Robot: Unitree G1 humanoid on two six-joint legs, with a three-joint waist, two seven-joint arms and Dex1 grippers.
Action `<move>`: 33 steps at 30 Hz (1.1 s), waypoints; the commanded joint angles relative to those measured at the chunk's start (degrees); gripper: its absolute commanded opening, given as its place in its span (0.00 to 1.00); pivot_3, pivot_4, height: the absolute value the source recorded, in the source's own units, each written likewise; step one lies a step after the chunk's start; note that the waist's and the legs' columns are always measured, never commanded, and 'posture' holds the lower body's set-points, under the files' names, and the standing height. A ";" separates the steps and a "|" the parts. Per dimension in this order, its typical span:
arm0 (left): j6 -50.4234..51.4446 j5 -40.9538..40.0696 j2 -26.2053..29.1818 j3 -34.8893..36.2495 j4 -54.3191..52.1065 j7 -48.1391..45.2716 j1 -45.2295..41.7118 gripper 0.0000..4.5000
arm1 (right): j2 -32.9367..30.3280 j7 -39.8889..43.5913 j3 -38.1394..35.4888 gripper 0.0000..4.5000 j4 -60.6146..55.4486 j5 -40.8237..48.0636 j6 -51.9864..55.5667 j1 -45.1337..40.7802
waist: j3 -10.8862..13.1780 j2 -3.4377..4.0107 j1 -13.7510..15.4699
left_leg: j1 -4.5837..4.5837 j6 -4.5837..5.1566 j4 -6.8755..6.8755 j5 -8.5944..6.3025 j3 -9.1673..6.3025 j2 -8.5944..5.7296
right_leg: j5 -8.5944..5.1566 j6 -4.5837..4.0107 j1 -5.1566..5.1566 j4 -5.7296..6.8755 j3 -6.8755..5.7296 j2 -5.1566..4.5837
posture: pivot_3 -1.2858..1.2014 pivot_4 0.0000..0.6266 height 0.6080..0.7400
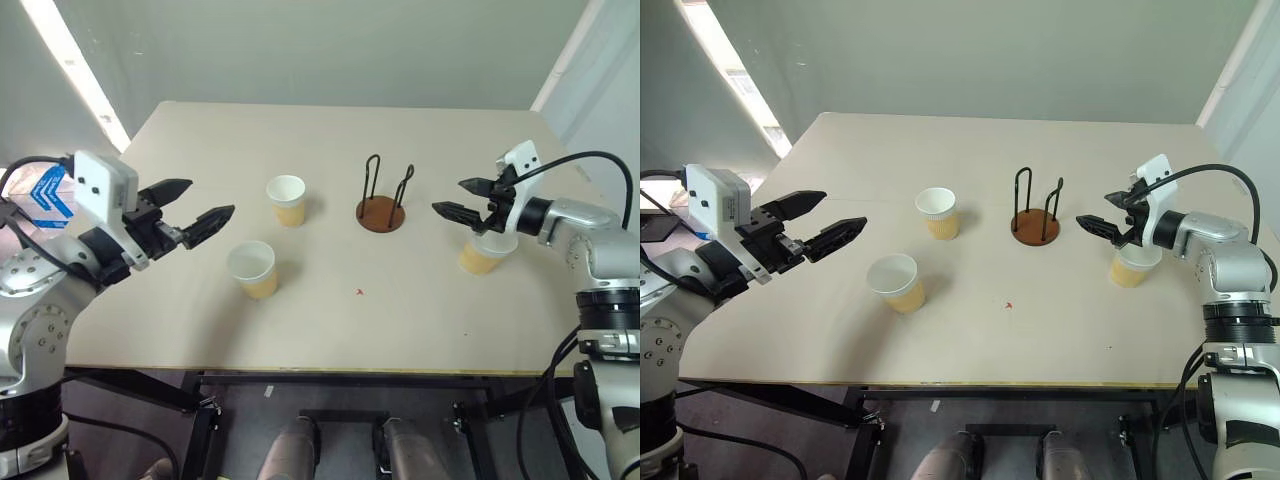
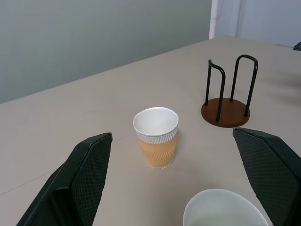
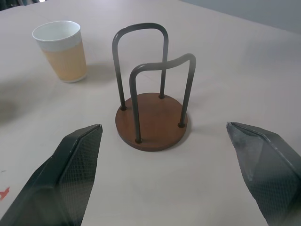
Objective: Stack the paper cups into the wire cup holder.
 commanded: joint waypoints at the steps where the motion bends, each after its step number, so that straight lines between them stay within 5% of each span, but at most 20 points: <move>1: -0.43 -0.20 0.53 0.97 -0.57 0.05 -1.18 1.00 | -0.97 0.45 -1.42 0.99 -2.69 0.49 -0.92 -0.59 | 0.00 0.00 0.00 | 0.00 0.00 0.00 0.00 0.00 0.00 | 0.00 0.00 0.00 0.00 0.00 0.00 | 0.52 0.24 1.00; 22: -2.08 3.15 2.25 -9.67 9.66 -10.52 -12.16 1.00 | -7.58 2.02 -1.10 0.99 -15.12 2.70 10.65 5.04 | 0.01 -0.03 0.15 | -0.02 -0.03 0.00 0.01 0.00 -0.01 | -0.02 0.04 0.01 -0.02 0.00 0.00 | 0.52 0.24 1.00; 33: -9.12 11.24 3.83 -16.77 18.90 -19.62 -20.14 1.00 | -5.15 2.58 5.26 0.99 -11.71 0.29 11.03 -0.10 | 0.01 -0.04 0.05 | -0.03 0.63 -0.04 0.40 -0.01 -0.01 | -0.11 0.17 -0.01 -0.04 0.02 0.01 | 0.52 0.24 1.00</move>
